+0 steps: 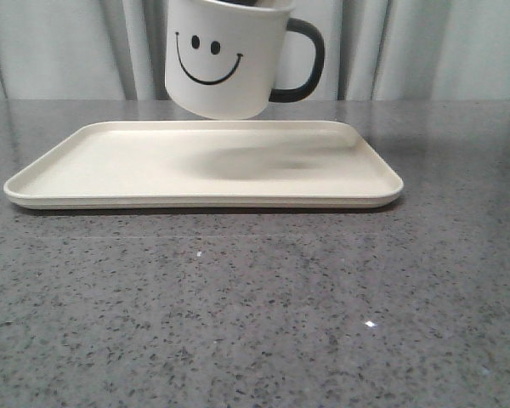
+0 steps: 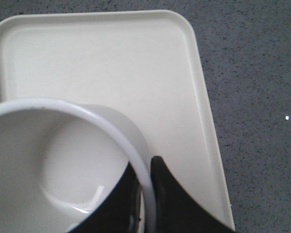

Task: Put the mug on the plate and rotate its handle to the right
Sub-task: 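Rotate the lifted mug with the right gripper, turning the smiley face toward the robot, then lower the mug onto the tray and open the right gripper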

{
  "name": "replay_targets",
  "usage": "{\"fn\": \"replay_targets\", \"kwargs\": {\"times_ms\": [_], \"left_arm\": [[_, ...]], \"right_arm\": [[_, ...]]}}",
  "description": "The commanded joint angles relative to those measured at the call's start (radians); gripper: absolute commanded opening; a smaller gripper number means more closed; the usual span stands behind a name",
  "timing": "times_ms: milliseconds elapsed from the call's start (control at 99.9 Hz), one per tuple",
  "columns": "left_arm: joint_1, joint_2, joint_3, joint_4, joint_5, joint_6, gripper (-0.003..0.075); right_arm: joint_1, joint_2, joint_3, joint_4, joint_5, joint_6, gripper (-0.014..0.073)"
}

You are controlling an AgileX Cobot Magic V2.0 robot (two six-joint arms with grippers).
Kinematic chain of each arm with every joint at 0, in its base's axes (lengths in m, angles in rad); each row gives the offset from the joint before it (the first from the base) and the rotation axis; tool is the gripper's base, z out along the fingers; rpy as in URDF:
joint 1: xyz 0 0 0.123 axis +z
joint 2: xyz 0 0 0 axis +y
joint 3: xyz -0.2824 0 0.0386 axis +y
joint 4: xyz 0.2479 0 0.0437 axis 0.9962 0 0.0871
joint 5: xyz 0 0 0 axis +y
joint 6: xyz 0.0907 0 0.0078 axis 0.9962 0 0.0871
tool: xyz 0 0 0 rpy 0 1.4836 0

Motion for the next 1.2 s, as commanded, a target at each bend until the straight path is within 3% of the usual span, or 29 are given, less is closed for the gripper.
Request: {"fn": "replay_targets", "kwargs": {"times_ms": [0,1192], "left_arm": [[0.001,-0.012,-0.025,-0.001,-0.046,-0.005,-0.002],[0.001,-0.012,-0.025,-0.024,-0.055,-0.005,-0.002]], "right_arm": [[-0.001,-0.057,-0.01,0.003,0.076,-0.049,-0.0113],[0.039,0.015,0.018,-0.006,0.076,-0.093,-0.0113]]}}
